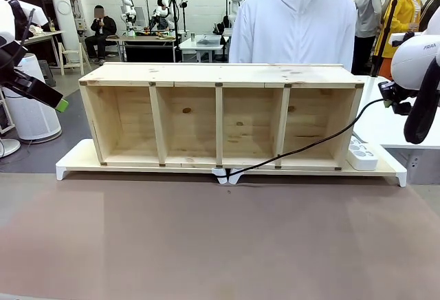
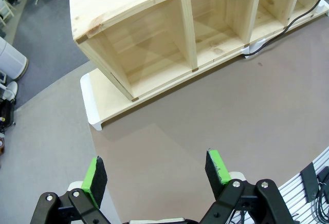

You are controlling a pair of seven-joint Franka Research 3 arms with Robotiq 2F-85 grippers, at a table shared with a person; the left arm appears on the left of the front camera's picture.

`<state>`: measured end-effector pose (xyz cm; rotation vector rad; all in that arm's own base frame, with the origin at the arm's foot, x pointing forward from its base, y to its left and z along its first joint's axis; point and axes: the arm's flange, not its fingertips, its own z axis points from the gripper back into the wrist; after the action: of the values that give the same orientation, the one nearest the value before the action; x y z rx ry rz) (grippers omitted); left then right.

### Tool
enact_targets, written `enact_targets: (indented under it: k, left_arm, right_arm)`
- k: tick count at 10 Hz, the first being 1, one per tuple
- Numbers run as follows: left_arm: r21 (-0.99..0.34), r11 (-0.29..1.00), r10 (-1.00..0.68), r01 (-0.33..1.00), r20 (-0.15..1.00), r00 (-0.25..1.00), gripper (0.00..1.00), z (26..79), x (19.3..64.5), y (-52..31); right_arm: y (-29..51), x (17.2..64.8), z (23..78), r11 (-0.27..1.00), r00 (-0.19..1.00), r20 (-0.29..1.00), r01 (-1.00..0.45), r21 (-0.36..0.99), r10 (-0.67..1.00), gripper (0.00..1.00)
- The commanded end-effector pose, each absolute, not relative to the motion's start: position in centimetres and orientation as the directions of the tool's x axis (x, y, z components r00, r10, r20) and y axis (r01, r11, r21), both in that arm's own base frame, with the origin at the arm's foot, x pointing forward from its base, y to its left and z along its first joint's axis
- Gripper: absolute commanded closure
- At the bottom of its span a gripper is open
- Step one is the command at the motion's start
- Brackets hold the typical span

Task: Perform cable management.
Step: Pull the grasped Power Cable to the location of the Power Strip, then release the Power Cable when the human grasps it.

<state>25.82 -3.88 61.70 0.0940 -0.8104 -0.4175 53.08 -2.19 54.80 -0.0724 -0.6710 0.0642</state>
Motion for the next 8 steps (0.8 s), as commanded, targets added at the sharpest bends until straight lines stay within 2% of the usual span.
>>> enact_targets:
  k: [1, 8]
  left_arm:
    - [0.243, 0.915, -0.397, 0.322, 0.683, 0.613, 0.0, 61.73, 25.83, -3.86]
    - [0.243, 0.915, -0.397, 0.322, 0.683, 0.613, 0.0, 61.73, 25.83, -3.86]
  right_arm:
    - [-2.65, 54.41, 54.54, 0.997, 0.748, 0.659, -0.058, -0.054, 0.079, 0.84]
    - [-1.97, 54.05, 53.78, 0.998, 0.764, 0.642, -0.031, -0.056, 0.06, 0.84]
